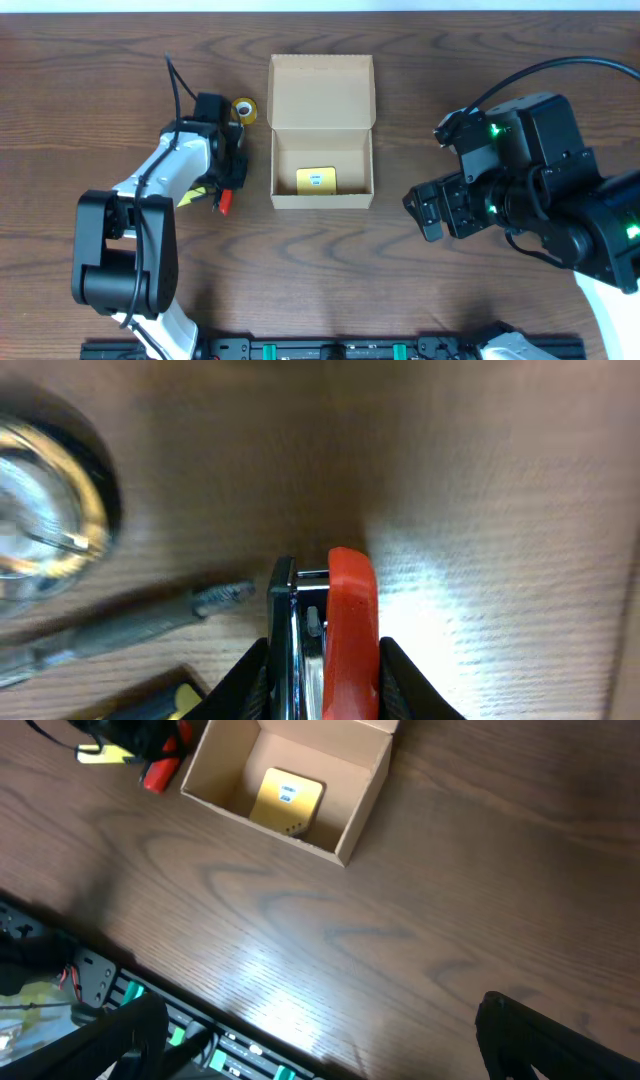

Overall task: Pack container
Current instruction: 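Lower the left gripper onto the red stapler and grasp it, then lift the red stapler and carry it over the box with the left gripper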

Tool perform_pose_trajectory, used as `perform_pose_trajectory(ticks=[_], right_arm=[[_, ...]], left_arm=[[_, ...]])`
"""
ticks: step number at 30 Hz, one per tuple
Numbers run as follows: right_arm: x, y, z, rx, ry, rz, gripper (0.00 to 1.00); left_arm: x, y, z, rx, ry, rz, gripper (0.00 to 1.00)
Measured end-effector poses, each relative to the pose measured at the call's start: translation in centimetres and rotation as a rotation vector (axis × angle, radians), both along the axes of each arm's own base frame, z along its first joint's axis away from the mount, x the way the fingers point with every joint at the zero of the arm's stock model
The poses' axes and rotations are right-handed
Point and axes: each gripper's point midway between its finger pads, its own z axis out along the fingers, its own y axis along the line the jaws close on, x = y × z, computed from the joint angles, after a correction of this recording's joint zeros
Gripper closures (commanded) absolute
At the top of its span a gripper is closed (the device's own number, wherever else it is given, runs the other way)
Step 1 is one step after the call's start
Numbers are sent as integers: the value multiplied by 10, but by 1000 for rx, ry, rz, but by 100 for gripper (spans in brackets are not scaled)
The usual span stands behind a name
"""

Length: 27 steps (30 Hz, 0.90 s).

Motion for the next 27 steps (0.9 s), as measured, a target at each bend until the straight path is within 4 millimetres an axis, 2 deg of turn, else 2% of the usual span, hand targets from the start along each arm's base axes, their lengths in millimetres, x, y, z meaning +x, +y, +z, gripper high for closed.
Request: perform_pose_trajectory(ticks=[4, 11, 17, 19, 22, 24, 27], right_arm=[[0, 0, 0, 0, 0, 0, 1], [0, 0, 0, 0, 0, 0, 1], [0, 0, 0, 0, 0, 0, 1], [0, 0, 0, 0, 0, 0, 1], [0, 0, 0, 0, 0, 0, 1], [0, 0, 0, 0, 0, 0, 1], [0, 0, 0, 0, 0, 0, 1]], left_arm=[[14, -2, 17, -9, -24, 37, 94], [43, -6, 59, -29, -93, 90, 94], [62, -11, 106, -23, -151, 20, 94], [71, -18, 126, -15, -196, -66, 94], [79, -42, 153, 15, -265, -297, 94], [79, -61, 162, 40, -297, -467, 94], [69, -92, 162, 78, -312, -745, 94]])
